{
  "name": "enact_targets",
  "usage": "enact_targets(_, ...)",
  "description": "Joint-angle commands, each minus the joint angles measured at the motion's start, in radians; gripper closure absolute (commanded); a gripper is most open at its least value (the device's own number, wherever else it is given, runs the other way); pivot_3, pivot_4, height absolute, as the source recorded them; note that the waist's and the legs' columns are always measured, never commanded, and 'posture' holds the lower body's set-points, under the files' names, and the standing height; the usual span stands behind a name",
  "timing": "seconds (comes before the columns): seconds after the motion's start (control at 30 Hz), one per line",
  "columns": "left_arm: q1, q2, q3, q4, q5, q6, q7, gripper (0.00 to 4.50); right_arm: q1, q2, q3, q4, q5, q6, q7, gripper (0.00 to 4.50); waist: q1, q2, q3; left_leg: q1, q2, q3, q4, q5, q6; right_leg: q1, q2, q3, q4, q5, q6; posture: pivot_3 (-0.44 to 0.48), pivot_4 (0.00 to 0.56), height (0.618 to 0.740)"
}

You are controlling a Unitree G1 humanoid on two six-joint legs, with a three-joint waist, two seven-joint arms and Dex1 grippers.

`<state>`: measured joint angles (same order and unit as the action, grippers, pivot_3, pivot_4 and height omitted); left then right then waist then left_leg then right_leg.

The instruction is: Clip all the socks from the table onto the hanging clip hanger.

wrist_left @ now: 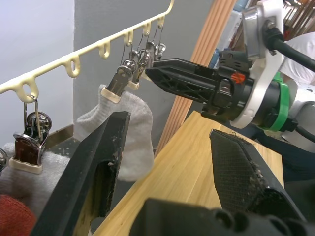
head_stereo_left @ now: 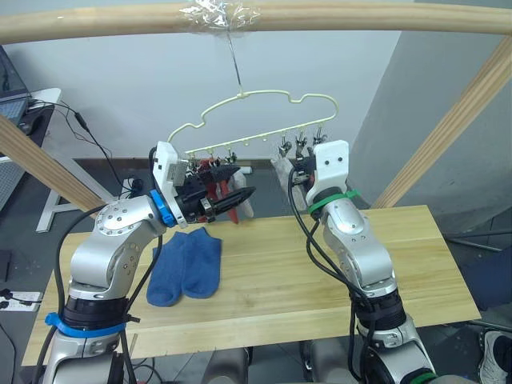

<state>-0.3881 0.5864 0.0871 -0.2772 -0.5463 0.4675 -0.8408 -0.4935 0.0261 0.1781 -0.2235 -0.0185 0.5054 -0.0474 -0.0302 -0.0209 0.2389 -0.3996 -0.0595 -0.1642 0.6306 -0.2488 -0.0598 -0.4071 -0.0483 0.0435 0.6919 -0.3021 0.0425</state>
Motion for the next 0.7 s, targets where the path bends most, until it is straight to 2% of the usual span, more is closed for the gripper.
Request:
enact_targets(0.03,-0.004,0.009,0.017,-0.020,-0.003,-0.023,-0.006,1.55,-0.034,0.022,-0.019,0.005,-0.002,-0.026,-0.003,3.33,-0.001,0.000,0.000,0.000,0.000,0.000,0.000,0.000,0.000,0.000,0.000,0.000,0.000,0.000,0.000,0.095,0.227,0.740)
enact_targets(0.7,-0.004,0.003,0.008,-0.024,-0.003,-0.028,0.001,1.55,-0.127,0.046,-0.040,0.121,-0.015,-0.103,-0.007,3.33,-0.001,0.000,0.000,0.000,0.000,0.001,0.000,0.000,0.000,-0.001,0.000,0.000,0.002,0.000,0.000,0.100,0.228,0.740)
